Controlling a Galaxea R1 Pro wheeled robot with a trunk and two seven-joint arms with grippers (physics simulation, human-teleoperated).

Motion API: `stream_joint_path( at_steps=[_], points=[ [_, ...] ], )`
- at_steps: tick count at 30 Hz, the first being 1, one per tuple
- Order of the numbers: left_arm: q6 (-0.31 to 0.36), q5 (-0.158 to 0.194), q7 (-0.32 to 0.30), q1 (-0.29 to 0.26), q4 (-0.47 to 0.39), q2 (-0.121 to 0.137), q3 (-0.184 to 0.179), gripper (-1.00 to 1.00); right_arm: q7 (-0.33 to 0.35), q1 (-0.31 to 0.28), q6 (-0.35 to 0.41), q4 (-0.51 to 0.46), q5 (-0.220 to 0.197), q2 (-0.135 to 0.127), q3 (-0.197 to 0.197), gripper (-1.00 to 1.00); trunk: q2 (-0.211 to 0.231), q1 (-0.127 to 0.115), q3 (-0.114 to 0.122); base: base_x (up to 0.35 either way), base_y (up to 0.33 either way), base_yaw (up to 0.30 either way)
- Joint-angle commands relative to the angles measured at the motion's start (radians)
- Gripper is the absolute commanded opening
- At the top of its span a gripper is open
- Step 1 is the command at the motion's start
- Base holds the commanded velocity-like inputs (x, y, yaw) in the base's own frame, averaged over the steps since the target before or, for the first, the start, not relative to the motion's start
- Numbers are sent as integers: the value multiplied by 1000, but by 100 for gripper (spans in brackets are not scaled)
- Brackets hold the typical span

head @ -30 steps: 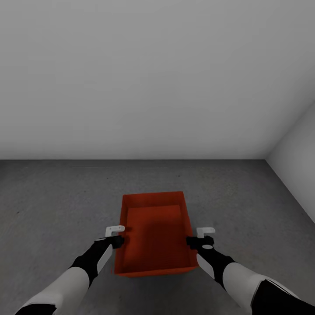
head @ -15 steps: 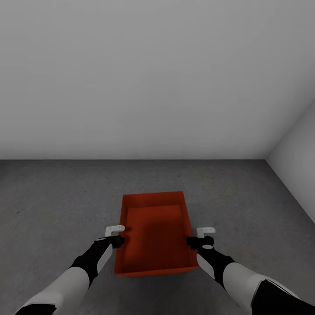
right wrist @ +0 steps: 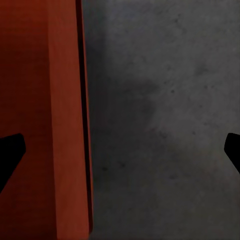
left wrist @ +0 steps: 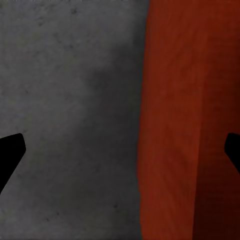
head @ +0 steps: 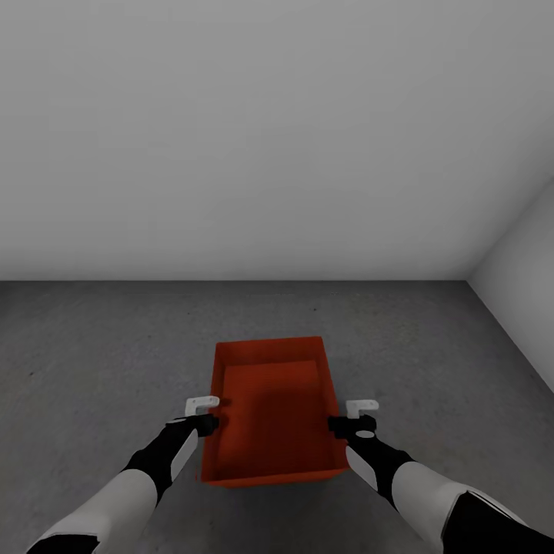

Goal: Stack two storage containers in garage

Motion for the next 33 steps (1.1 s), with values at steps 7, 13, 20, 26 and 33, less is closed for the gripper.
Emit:
stream_joint_path(
  at_steps=[7, 13, 20, 26, 33],
  points=[
    [5, 11, 5, 0, -1, 0, 0, 100, -4, -1, -3, -1, -11, 0, 8, 100, 35, -19, 15, 0, 0, 0],
    [5, 11, 5, 0, -1, 0, 0, 100, -4, -1, -3, 0, -11, 0, 8, 100, 77, -42, 34, 0, 0, 0],
    [5, 11, 5, 0, -2, 0, 0, 100, -4, -1, -3, -1, -11, 0, 8, 100, 112, -61, 49, 0, 0, 0],
    [5, 11, 5, 0, -3, 0, 0, 100, -4, -1, -3, 0, -11, 0, 8, 100, 112, -61, 49, 0, 0, 0],
    [5, 11, 5, 0, -3, 0, 0, 100, -4, -1, -3, 0, -11, 0, 8, 100, 161, -88, 71, 0, 0, 0]
  ],
)
